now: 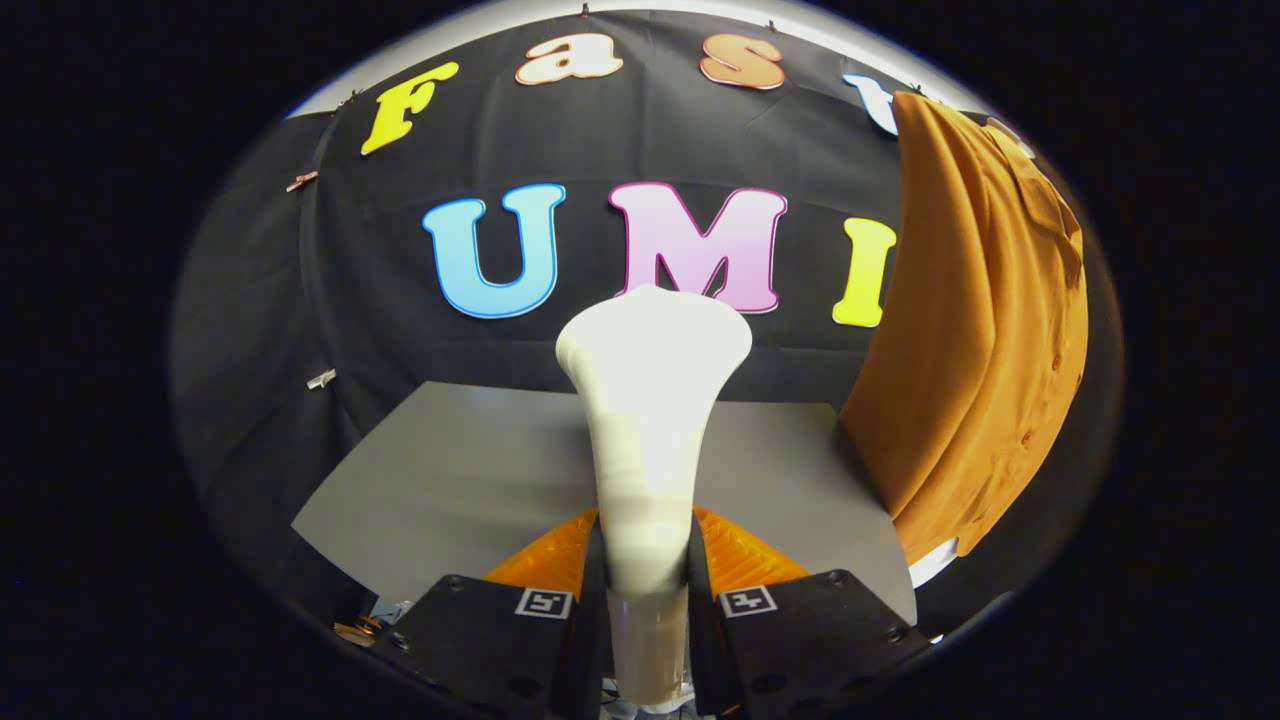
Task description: Iron the clothes twice with a garment steamer, once on the left side and once on the right side.
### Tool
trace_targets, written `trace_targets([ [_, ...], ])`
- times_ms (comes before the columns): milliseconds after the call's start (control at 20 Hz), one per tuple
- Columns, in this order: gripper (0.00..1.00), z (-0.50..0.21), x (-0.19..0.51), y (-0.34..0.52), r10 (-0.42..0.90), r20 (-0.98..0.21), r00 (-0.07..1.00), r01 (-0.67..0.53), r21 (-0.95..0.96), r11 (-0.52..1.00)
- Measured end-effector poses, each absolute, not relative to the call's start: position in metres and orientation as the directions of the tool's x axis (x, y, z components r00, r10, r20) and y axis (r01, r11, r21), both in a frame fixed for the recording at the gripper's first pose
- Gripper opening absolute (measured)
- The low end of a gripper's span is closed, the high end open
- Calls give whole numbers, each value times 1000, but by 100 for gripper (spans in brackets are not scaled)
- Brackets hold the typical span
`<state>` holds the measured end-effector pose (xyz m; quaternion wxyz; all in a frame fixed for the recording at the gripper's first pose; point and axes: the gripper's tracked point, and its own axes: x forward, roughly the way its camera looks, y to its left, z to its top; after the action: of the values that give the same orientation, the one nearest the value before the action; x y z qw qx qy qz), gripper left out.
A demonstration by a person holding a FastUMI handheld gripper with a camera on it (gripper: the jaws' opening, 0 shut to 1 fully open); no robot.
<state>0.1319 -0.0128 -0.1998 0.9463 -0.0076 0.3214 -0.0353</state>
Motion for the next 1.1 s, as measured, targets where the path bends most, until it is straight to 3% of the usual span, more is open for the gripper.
trace_targets([
  [650, 38, -117, 49, 5, -116, -449, 886, 122, -17, 992],
  [1100, 38, -74, -4, -54, -221, -336, 916, 226, -24, 974],
])
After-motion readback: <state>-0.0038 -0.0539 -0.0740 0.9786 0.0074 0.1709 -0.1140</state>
